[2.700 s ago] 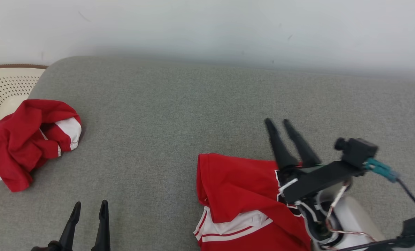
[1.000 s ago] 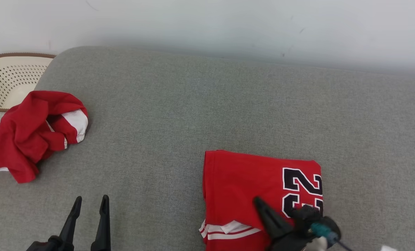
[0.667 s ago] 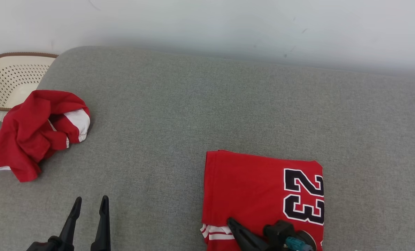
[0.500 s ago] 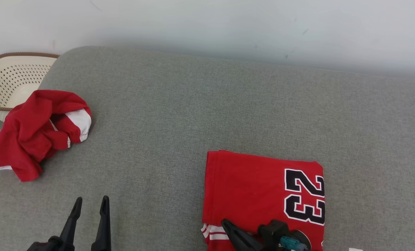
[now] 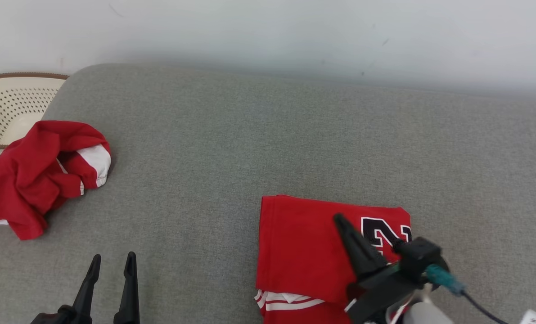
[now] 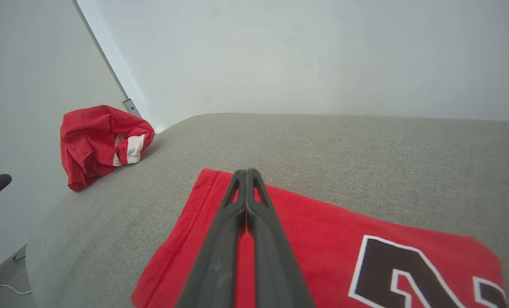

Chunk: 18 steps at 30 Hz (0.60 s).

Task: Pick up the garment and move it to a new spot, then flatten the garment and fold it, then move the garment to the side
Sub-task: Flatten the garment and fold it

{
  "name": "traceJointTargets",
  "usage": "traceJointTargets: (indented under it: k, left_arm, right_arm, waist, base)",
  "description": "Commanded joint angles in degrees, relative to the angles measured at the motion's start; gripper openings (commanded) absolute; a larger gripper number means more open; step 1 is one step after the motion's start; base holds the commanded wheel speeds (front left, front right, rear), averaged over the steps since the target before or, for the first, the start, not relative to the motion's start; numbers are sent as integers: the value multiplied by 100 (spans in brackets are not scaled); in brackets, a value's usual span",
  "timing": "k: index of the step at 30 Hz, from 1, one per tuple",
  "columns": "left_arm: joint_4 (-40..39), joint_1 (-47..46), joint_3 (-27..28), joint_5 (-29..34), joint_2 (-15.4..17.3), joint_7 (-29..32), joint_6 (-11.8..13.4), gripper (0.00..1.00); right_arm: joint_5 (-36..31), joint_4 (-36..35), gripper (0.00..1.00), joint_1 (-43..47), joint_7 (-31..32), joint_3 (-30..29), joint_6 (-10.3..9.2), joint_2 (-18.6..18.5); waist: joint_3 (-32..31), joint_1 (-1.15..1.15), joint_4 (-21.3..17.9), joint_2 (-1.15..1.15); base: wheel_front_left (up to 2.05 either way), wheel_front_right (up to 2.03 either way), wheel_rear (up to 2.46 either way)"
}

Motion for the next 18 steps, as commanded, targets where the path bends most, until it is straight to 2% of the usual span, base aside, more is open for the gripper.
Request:
traceJointTargets:
  k: [1,8,9,10,11,12,18]
  left_arm:
    - [-16,92,21,-29,-2,-23,13,100]
    - [-129,110,118,92,0,-23,55,100]
    - [-145,117,142,111,-1,-23,59,100]
    - [-161,128,182,135,-1,-23,62,100]
    - [-185,136,253,174,-1,-23,67,100]
    - [-199,135,278,191,-2,-23,71,100]
    - [-283,255,315,265,-2,-23,109,100]
  right_arm:
    - [-56,-40,0,78,-27,-81,3,-28]
    - [-519,-229,0,366,-27,-1503,3,102]
    - [-550,-210,12,406,-26,-1645,3,111]
    - [-562,-147,19,449,-26,-1784,3,111]
    - [-547,28,65,524,-20,-1956,3,104]
    - [-533,103,100,532,-20,-2022,3,102]
    - [-316,507,100,636,52,-2128,3,53]
  waist:
    - [-3,0,-25,0]
    - [-41,0,-134,0]
    - [-49,0,-146,0]
    - [-60,0,-165,0]
    - [-82,0,-196,0]
    - [-95,0,-214,0]
    - [-164,0,-326,0]
  base:
    - [0,0,0]
    - [0,0,0]
    - [0,0,0]
    - [0,0,0]
    - [0,0,0]
    - [0,0,0]
    - [0,0,0]
